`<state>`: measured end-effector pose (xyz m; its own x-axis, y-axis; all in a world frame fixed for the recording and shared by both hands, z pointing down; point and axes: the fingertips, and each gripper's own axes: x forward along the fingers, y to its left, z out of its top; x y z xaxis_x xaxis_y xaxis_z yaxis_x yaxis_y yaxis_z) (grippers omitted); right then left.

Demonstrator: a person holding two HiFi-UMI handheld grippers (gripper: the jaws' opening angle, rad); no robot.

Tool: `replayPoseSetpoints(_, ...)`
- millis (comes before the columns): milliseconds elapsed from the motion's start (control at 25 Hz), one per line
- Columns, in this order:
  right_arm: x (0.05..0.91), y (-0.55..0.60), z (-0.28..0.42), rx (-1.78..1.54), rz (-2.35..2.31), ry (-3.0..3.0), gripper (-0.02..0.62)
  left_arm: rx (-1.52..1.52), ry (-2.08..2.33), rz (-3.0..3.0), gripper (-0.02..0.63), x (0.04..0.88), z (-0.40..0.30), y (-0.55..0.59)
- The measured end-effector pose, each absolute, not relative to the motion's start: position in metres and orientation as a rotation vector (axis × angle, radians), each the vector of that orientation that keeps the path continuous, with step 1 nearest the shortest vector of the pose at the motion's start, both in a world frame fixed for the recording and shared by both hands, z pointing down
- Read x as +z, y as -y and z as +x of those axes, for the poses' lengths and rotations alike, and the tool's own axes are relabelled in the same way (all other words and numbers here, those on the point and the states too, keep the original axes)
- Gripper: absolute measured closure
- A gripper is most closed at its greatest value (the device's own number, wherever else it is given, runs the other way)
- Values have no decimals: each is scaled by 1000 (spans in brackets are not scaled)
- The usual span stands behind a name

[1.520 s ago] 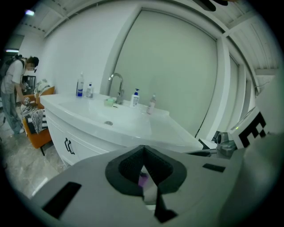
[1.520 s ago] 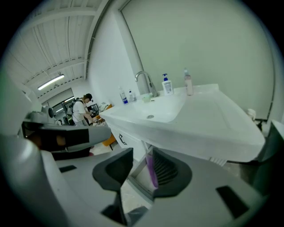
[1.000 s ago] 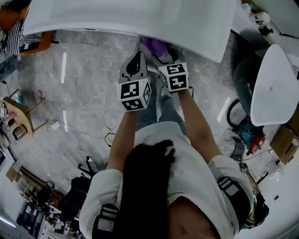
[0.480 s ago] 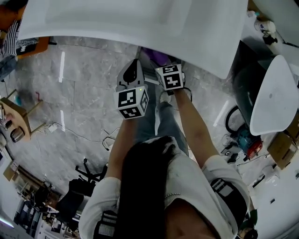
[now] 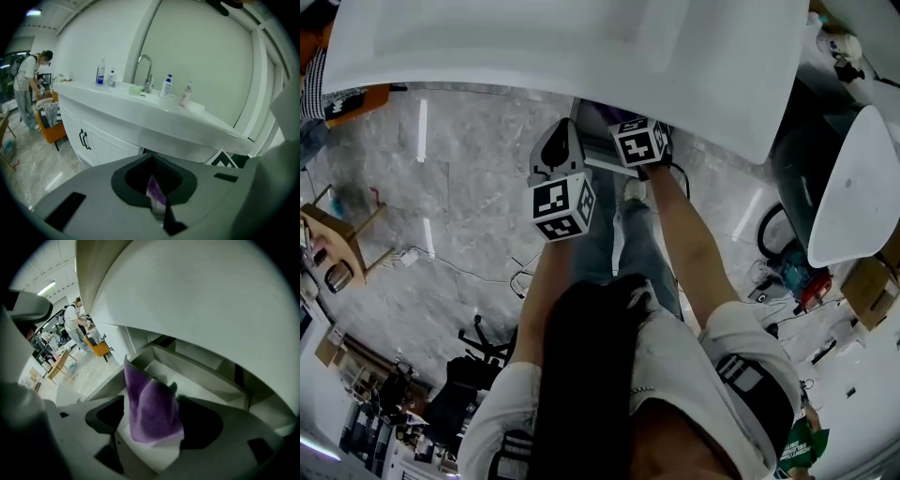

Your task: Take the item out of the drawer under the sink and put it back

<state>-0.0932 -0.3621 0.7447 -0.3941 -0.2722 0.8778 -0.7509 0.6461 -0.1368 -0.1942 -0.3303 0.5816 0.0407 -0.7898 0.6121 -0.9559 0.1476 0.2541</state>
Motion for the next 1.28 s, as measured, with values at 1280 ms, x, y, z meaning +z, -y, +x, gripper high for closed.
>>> replayPoseSetpoints(1280,798,351,-93,564,675,1768,459,373,1798,1575,601,609,-222,316)
